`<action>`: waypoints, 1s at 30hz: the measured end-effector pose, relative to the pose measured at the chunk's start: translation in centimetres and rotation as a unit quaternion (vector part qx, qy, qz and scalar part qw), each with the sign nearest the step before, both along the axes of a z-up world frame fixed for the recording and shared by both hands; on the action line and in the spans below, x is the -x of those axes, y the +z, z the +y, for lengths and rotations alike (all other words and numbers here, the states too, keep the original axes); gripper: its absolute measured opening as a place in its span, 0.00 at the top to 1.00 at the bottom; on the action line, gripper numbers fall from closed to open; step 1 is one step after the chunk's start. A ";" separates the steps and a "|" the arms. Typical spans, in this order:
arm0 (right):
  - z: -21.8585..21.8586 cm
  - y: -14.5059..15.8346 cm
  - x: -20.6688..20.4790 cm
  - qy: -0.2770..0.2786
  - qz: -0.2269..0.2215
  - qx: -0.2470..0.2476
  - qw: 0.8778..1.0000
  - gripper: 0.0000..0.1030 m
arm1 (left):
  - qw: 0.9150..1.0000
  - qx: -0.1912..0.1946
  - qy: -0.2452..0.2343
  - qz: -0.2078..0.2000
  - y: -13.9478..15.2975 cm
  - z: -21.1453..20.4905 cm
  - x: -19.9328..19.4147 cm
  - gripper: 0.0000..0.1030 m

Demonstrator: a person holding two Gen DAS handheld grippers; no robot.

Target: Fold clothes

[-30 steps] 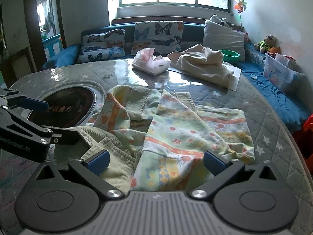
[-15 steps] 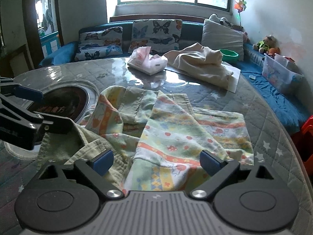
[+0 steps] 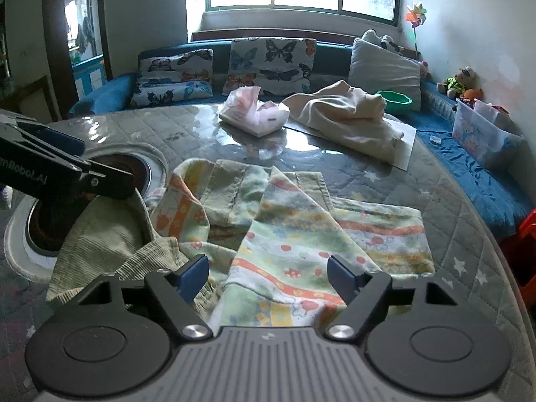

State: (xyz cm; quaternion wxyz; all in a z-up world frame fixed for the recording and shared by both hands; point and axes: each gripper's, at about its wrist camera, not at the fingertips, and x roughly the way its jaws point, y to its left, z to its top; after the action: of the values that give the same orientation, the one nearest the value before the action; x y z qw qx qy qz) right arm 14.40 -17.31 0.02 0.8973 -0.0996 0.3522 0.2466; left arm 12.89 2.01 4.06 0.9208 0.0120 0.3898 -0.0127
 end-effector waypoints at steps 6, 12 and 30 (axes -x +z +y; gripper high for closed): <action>-0.2 -0.3 -0.8 -0.008 0.001 0.015 1.000 0.29 | 1.000 -0.005 0.007 -0.004 0.5 1.1 -0.4 0.00; 0.4 -0.4 -1.2 0.007 0.007 0.007 1.000 0.29 | 1.000 0.008 0.026 0.006 -0.2 1.4 -3.1 0.00; 3.3 -2.9 -3.6 0.007 0.001 0.055 0.998 0.51 | 0.991 0.066 0.025 0.112 -6.1 1.1 -9.4 0.83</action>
State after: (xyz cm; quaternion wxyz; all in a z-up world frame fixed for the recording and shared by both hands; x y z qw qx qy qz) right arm 18.03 -14.04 -2.87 0.8882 -0.1515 0.3655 0.2334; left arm 22.28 3.08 -2.03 0.8702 -0.0604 0.4887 -0.0166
